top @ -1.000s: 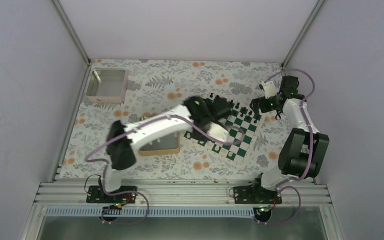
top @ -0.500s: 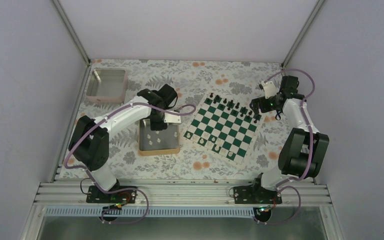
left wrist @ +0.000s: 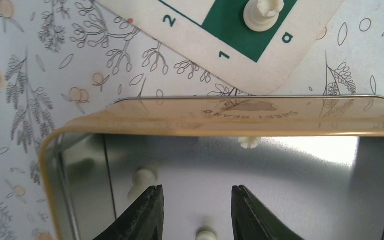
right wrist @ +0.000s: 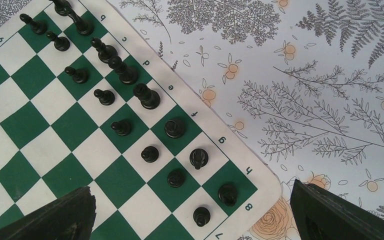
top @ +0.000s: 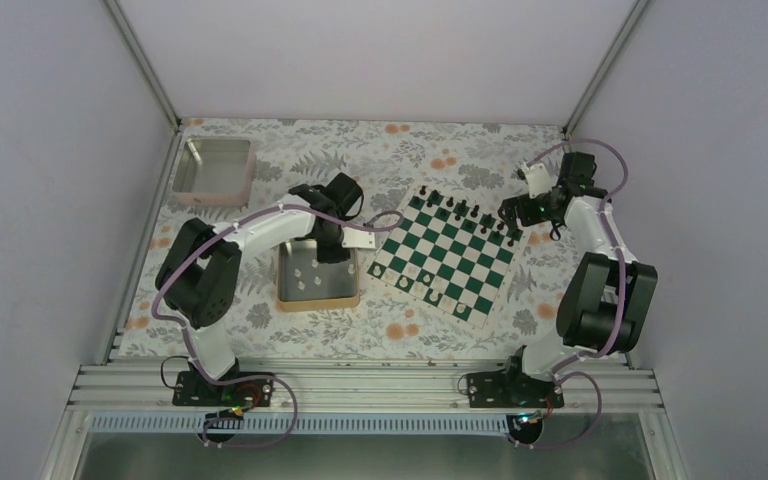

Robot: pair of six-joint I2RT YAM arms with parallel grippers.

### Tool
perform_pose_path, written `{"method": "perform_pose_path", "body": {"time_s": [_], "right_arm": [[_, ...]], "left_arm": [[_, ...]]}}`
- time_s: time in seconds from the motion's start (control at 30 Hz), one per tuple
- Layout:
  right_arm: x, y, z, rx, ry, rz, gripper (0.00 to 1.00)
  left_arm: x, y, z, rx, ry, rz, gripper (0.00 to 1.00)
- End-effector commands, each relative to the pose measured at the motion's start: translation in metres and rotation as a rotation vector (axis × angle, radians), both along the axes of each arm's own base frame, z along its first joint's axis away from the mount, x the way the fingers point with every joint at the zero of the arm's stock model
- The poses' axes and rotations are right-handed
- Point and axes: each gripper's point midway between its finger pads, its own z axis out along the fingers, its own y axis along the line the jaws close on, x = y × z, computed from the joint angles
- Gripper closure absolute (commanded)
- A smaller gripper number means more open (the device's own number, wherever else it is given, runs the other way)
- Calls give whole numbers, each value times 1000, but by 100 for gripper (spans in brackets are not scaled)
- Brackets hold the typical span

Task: Set up the chess pieces on the board
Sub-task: Pick up the chess piece from the storage box.

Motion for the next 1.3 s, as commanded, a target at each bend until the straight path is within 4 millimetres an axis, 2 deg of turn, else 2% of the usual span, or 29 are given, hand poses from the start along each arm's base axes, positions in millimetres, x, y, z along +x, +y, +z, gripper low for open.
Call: {"method": "perform_pose_path", "body": {"time_s": [0.0,0.7,1.27], "right_arm": [[1,-6,-2,-5,8,-9,0],[3,-8,-9,-15,20,-9,0],[2,-9,-9,-20,22,-14,0]], "left_arm": [[2,-12,-5,-66,-9,-32,64],[-22,-18,-21,-103,112,-60,68],[-23,-25,-24,-137,118,-58,67]]}}
